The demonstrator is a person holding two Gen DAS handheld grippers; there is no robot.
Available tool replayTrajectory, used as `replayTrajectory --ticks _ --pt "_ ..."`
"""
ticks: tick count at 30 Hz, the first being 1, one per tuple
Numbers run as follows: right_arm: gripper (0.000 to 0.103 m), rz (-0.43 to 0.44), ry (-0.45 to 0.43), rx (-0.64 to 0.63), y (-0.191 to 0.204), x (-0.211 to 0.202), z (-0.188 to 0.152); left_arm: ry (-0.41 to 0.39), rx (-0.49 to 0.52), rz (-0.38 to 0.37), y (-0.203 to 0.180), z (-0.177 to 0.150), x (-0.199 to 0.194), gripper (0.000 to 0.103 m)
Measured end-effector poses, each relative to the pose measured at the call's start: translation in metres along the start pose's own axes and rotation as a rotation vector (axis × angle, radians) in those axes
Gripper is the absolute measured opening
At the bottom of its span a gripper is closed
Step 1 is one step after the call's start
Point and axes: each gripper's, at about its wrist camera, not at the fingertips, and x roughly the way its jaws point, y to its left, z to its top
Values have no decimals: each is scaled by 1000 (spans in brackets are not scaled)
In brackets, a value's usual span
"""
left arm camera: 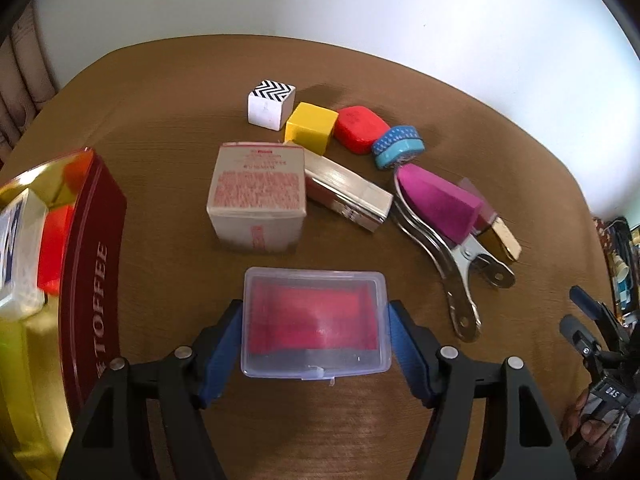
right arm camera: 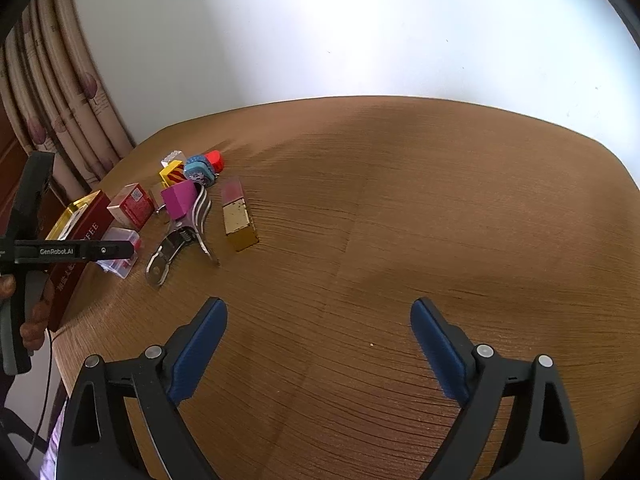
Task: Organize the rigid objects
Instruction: 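Carry the pink-filled box toward the tin with the left gripper while the right grasps the gold lipstick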
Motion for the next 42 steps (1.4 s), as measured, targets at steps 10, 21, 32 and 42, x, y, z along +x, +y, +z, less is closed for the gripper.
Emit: replayTrajectory --ticks 10,21,32,42 --pt "89 61 -7 -82 25 7 36 -49 -94 -116 14 -35 -47 72" --pt "58 65 111 -210 65 59 71 -127 -92 -141 15 -36 -100 72" --pt "43 3 244 -308 86 107 80 -185 -156 -71 63 -48 -154 72" --pt "24 -12 268 -308 87 112 85 -156 -244 74 134 -64 -161 72"
